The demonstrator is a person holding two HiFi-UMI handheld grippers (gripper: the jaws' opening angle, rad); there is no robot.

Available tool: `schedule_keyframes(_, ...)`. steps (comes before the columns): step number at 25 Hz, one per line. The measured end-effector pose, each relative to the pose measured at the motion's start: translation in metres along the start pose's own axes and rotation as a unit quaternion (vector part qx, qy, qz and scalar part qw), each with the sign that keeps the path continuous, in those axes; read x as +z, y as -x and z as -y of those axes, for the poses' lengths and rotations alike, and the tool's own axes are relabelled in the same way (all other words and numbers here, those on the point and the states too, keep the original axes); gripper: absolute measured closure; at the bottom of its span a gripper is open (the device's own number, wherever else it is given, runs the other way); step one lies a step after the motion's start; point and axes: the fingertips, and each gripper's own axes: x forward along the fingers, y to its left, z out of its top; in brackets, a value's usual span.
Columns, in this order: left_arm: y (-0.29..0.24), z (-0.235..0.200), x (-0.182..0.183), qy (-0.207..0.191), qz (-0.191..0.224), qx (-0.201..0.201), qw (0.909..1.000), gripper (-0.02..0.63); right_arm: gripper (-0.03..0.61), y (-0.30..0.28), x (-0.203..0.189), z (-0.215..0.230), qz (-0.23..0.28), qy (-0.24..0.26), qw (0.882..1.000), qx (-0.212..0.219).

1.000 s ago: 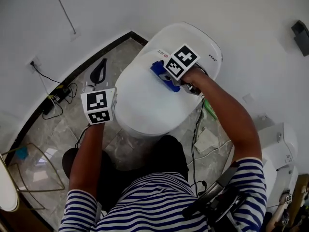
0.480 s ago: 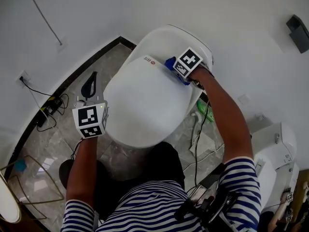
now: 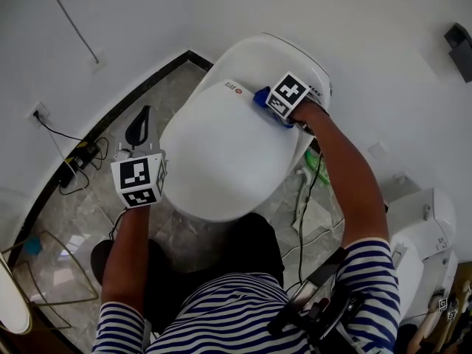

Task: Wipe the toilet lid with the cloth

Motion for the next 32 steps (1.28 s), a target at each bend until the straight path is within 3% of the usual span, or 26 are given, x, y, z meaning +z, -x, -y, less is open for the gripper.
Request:
schedule_keyframes(15,0.019,-0.01,0.016,0.0,0.018,0.003,0.9998,0.609,0.517,0.017,0.016,-0.066,-0.013,0.029,0.999,0.006)
schedule_keyframes(32,0.033,-0.024,0.022,0.0,0.028,0.007,0.9996,0.609,0.517,0.043,0.039,-0.214,-0.01,0.061,0.996,0.061)
